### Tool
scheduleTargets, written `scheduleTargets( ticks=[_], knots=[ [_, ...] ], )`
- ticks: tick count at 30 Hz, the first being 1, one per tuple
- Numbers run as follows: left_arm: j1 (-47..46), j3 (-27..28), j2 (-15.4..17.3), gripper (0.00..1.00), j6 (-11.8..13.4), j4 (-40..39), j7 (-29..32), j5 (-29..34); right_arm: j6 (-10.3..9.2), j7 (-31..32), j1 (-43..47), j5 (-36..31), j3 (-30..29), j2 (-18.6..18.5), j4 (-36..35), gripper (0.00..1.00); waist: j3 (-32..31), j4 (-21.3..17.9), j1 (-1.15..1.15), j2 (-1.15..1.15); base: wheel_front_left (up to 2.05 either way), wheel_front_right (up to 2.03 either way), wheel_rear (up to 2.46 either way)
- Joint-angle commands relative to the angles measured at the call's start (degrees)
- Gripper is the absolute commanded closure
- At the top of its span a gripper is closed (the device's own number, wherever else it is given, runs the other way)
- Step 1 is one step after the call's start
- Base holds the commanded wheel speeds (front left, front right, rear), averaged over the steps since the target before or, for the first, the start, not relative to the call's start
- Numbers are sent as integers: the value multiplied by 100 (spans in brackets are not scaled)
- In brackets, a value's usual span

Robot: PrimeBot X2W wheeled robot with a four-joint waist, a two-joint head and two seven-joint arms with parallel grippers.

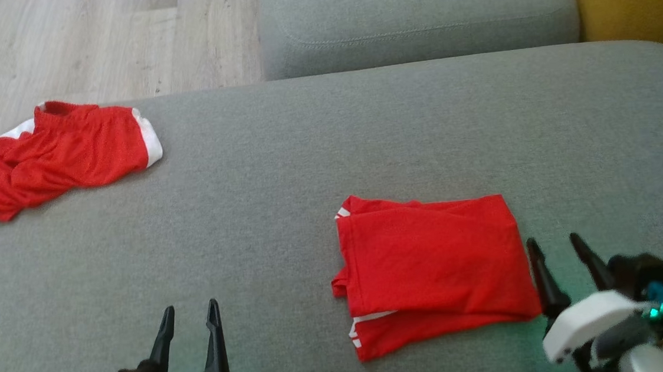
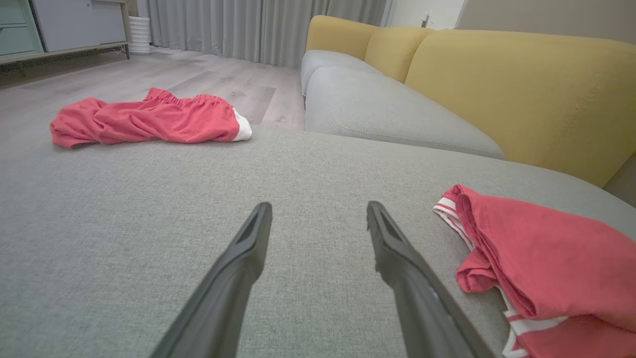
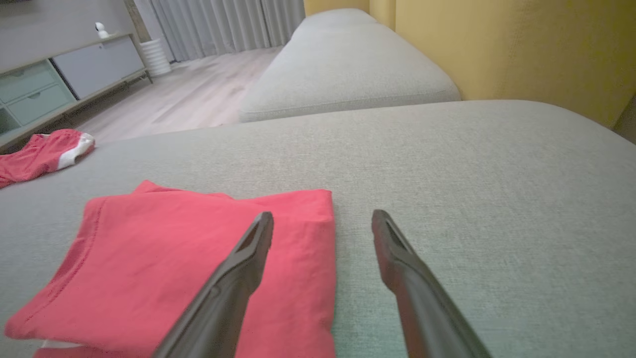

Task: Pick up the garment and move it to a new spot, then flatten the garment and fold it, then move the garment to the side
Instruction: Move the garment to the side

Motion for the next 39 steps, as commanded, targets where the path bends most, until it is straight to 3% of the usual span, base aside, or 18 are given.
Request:
scheduleTargets(
  ticks=[1, 11, 22, 24, 25, 26, 33, 39],
  knots=[
    [-195, 200, 0, 0, 3, -132, -72, 46, 21, 46, -406, -46, 77, -26, -168, 0, 28, 30, 0, 0, 0, 0, 0],
    [-396, 202, -81, 0, -43, -148, -72, 113, 21, 1659, -1148, -247, -455, -26, 341, 0, 553, 407, 0, 0, 0, 0, 0],
    [-598, 291, -238, 0, -128, -126, -72, 231, 21, 2792, -1411, 338, 53, -299, 679, 0, 1010, 572, 0, 0, 0, 0, 0],
    [-625, 306, -258, 0, -147, -126, -72, 271, 21, 2818, -1468, 431, 127, -336, 672, 69, 1066, 542, 0, 0, 0, 0, 0],
    [-640, 309, -257, 0, -154, -127, -72, 302, 21, 2776, -1511, 449, 147, -358, 653, 94, 1095, 518, 0, 0, 0, 0, 0],
    [-656, 313, -258, 0, -159, -130, -72, 331, 21, 2720, -1557, 455, 161, -382, 639, 100, 1121, 488, 0, 0, 0, 0, 0],
    [-736, 343, -205, 0, -168, -213, -72, 480, 21, 2252, -1994, 491, 190, -508, 538, 100, 1311, 92, 0, 0, 0, 0, 0],
    [-871, 335, -83, 0, -140, -401, -40, 603, 21, 1992, -2572, 437, -102, -733, 448, 100, 1559, -588, 0, 0, 0, 0, 0]
  ],
)
